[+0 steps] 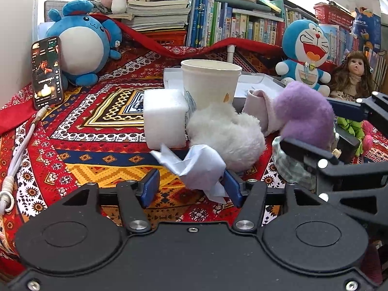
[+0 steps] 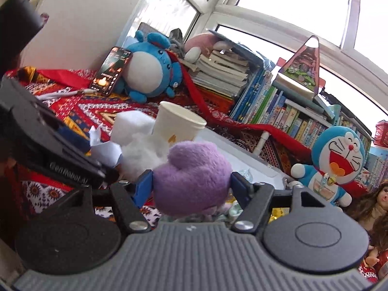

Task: Organize soft objects
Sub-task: 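Lift the paper in left tool while right tool carries the lavender plush toward the tray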

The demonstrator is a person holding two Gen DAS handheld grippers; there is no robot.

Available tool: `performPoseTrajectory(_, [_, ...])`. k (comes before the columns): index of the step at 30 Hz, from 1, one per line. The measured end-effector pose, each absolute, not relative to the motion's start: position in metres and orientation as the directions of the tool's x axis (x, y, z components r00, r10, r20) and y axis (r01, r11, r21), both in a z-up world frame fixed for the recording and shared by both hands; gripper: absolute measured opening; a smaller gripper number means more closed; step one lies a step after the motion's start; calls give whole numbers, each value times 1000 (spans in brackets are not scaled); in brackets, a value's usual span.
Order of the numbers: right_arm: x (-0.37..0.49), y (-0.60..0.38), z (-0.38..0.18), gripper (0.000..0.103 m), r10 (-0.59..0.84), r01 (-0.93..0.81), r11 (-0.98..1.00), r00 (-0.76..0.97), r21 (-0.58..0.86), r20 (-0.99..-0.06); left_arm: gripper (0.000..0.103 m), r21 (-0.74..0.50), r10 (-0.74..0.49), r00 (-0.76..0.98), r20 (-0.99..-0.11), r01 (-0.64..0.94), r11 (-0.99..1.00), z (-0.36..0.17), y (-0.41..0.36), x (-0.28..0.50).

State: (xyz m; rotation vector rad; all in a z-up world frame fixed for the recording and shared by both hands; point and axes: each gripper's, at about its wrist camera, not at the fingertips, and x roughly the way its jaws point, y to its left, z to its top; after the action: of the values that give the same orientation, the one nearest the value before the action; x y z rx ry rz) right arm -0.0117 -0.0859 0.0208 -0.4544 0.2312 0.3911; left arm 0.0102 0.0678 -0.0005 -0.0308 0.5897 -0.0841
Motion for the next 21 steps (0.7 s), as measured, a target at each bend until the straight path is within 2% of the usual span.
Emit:
performPoseTrajectory(5, [-8, -90, 23, 74, 299, -397, 841, 907, -367, -297, 51, -54, -95, 827, -554, 78, 996, -1, 66, 12])
performPoseTrajectory(7, [-7, -91, 23, 74, 296, -395, 845, 907, -362, -299, 39, -55, -98, 825, -556, 81, 995, -1, 66, 12])
performPoseTrajectory(8, [-6, -92, 23, 74, 295, -394, 845, 908, -361, -299, 37, -56, -97, 825, -557, 79, 995, -1, 66, 12])
performPoseTrajectory(21, [5, -103, 34, 74, 268, -353, 879, 922, -321, -281, 37, -67, -113, 877, -467, 93, 993, 42, 74, 2])
